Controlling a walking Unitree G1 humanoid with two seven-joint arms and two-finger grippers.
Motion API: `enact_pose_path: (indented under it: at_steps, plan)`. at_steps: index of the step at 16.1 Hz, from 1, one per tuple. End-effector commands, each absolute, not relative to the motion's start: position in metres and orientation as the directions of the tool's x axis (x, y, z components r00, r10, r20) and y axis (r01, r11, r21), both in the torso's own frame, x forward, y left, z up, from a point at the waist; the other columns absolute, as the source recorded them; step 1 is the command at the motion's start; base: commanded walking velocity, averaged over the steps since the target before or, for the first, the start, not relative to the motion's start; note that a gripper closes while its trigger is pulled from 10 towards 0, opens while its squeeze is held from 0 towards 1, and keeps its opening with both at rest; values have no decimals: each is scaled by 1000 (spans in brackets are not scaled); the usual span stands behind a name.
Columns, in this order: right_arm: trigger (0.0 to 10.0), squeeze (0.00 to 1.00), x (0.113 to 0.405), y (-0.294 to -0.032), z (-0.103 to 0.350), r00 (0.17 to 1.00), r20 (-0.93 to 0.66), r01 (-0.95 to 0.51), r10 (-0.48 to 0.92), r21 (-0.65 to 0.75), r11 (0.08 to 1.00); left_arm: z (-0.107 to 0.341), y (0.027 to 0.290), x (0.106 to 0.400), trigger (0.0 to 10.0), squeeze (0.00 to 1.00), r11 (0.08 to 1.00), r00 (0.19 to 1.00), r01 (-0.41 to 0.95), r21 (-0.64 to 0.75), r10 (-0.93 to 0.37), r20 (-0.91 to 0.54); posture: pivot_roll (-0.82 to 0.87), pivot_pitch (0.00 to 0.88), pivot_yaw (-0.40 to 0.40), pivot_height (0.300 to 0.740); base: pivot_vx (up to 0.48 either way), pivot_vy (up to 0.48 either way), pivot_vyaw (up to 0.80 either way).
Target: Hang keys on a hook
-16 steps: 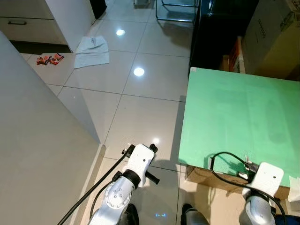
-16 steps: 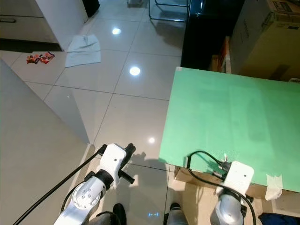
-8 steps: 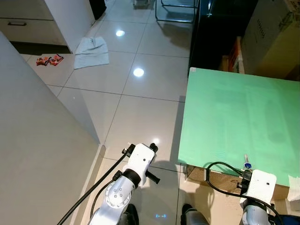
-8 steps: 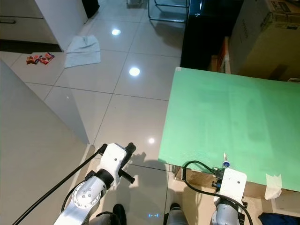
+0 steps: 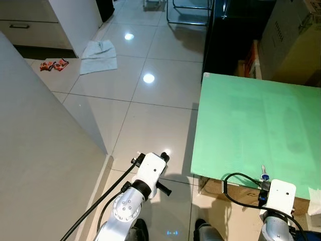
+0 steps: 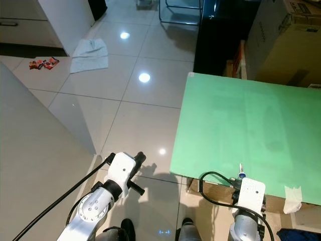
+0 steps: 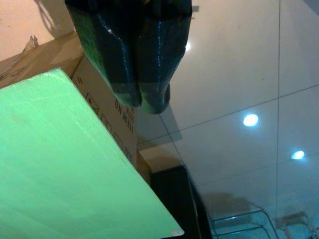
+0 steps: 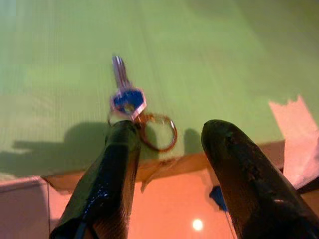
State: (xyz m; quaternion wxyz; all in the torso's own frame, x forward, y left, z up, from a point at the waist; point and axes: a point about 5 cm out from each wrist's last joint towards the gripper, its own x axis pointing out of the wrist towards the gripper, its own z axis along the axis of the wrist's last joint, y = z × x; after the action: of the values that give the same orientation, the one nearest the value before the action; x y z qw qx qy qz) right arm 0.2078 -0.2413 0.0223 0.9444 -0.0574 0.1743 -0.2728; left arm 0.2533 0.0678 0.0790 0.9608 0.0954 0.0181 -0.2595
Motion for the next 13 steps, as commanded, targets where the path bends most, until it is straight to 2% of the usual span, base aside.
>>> enact_pose_path:
  at_steps: [1,10,11,12,13]
  plan:
    - [10000,0,200,-247,12,760,-349,512,-548,-199,836,73,70,250,10000,0,848,864,503,168,-491,-112,-214,267,76,740,0,0,0]
    - [10000,0,198,-255,-6,694,-465,592,-550,-65,803,73,72,250,10000,0,849,866,499,174,-487,-113,-206,274,79,740,0,0,0]
    - [2000,0,197,-255,-7,695,-466,592,-548,-62,803,73,72,250,10000,0,849,866,499,174,-487,-113,-206,278,79,740,0,0,0]
    - [0,0,197,-256,-8,692,-469,597,-548,-55,800,73,71,250,10000,0,849,866,499,173,-486,-112,-206,278,79,740,0,0,0]
    - [0,0,197,-256,-8,691,-470,598,-549,-54,800,73,71,250,10000,0,849,867,499,174,-486,-112,-206,278,79,740,0,0,0]
